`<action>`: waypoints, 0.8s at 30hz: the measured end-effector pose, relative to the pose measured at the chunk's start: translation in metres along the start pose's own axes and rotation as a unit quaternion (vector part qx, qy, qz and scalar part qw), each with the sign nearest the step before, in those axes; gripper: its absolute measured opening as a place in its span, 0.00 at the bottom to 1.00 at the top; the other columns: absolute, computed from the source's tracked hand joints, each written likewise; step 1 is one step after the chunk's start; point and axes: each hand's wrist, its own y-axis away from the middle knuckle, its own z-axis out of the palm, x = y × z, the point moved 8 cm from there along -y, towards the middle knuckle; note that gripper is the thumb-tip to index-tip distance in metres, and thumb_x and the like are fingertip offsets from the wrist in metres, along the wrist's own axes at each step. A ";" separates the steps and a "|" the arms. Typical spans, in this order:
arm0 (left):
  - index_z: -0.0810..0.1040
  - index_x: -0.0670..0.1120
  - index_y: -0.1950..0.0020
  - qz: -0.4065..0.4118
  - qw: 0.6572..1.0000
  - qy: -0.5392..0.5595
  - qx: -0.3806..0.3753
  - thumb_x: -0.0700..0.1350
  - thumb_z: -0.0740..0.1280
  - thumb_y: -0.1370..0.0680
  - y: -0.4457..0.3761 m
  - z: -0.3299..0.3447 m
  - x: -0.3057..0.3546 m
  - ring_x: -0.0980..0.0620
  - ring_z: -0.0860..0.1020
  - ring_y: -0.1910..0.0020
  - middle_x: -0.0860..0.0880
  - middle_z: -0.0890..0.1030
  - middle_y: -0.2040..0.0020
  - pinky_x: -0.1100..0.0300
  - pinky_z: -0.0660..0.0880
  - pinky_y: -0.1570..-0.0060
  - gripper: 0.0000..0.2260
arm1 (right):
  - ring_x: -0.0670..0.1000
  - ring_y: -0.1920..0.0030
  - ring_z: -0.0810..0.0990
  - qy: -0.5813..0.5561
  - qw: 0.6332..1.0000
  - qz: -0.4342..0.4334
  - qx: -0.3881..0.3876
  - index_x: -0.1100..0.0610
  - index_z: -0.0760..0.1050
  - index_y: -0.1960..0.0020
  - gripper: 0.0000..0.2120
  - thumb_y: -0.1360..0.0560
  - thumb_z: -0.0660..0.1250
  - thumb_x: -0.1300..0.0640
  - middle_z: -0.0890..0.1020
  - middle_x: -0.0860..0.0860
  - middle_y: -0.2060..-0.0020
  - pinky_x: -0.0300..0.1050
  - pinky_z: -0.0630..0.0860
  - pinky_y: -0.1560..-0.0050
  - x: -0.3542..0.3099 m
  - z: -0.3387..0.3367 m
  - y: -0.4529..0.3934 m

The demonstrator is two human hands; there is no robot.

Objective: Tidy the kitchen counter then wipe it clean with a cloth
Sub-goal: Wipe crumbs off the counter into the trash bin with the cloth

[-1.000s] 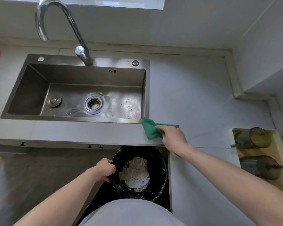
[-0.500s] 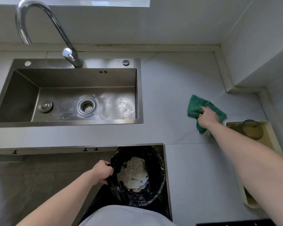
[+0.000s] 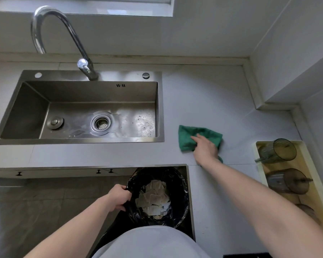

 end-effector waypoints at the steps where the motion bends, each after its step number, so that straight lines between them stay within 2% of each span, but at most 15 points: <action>1: 0.83 0.39 0.52 0.000 1.000 0.000 0.000 0.33 0.62 0.28 0.001 0.000 -0.001 0.41 0.85 0.60 0.37 0.84 0.53 0.52 0.83 0.67 0.11 | 0.54 0.26 0.69 0.001 1.000 -0.014 -0.003 0.44 0.70 0.25 0.34 0.27 0.62 0.68 0.67 0.44 0.23 0.49 0.67 0.26 -0.011 0.006 0.008; 5: 0.82 0.36 0.49 0.003 1.000 -0.003 0.005 0.32 0.61 0.27 0.004 -0.002 -0.002 0.40 0.86 0.60 0.35 0.84 0.50 0.53 0.82 0.68 0.12 | 0.54 0.27 0.70 0.022 0.996 -0.086 -0.028 0.43 0.72 0.26 0.34 0.27 0.64 0.69 0.68 0.43 0.24 0.49 0.67 0.26 -0.063 0.031 0.047; 10: 0.83 0.39 0.53 0.013 0.999 -0.032 0.011 0.33 0.62 0.28 0.006 -0.005 0.002 0.42 0.85 0.65 0.40 0.84 0.58 0.57 0.80 0.71 0.10 | 0.50 0.28 0.72 0.000 0.969 -0.212 -0.124 0.43 0.77 0.31 0.30 0.27 0.64 0.68 0.74 0.41 0.28 0.44 0.68 0.28 -0.112 0.062 0.118; 12: 0.83 0.39 0.52 0.017 0.999 -0.047 0.013 0.34 0.63 0.28 0.006 -0.008 0.002 0.43 0.84 0.66 0.41 0.84 0.60 0.58 0.79 0.71 0.11 | 0.48 0.30 0.74 -0.022 0.961 -0.230 -0.151 0.43 0.78 0.33 0.28 0.25 0.62 0.67 0.77 0.41 0.32 0.44 0.69 0.29 -0.110 0.066 0.142; 14: 0.83 0.38 0.53 0.023 0.998 -0.056 0.018 0.33 0.63 0.27 0.008 -0.011 0.002 0.44 0.82 0.69 0.42 0.83 0.62 0.59 0.78 0.72 0.10 | 0.46 0.31 0.74 -0.074 0.971 -0.196 -0.119 0.43 0.79 0.34 0.27 0.25 0.61 0.67 0.78 0.39 0.33 0.42 0.69 0.29 -0.094 0.053 0.152; 17: 0.82 0.38 0.56 0.030 0.997 -0.062 0.017 0.33 0.62 0.27 0.010 -0.011 0.002 0.46 0.81 0.72 0.43 0.82 0.65 0.59 0.77 0.73 0.09 | 0.45 0.34 0.76 -0.158 0.983 -0.094 -0.019 0.42 0.79 0.35 0.26 0.24 0.62 0.66 0.80 0.38 0.35 0.40 0.70 0.31 -0.049 0.009 0.149; 21: 0.82 0.37 0.57 0.037 0.997 -0.069 0.017 0.32 0.62 0.27 0.010 -0.008 0.004 0.46 0.81 0.74 0.42 0.82 0.67 0.58 0.78 0.72 0.08 | 0.50 0.38 0.80 -0.252 0.958 0.019 0.133 0.45 0.80 0.35 0.24 0.24 0.64 0.67 0.82 0.45 0.38 0.47 0.76 0.34 0.027 -0.058 0.143; 24: 0.80 0.37 0.60 0.047 0.996 -0.076 0.024 0.32 0.62 0.26 0.014 -0.006 0.010 0.49 0.79 0.78 0.43 0.80 0.69 0.60 0.75 0.76 0.08 | 0.55 0.37 0.79 -0.229 0.947 0.077 0.210 0.49 0.79 0.33 0.23 0.23 0.63 0.67 0.81 0.50 0.36 0.52 0.76 0.34 0.086 -0.092 0.136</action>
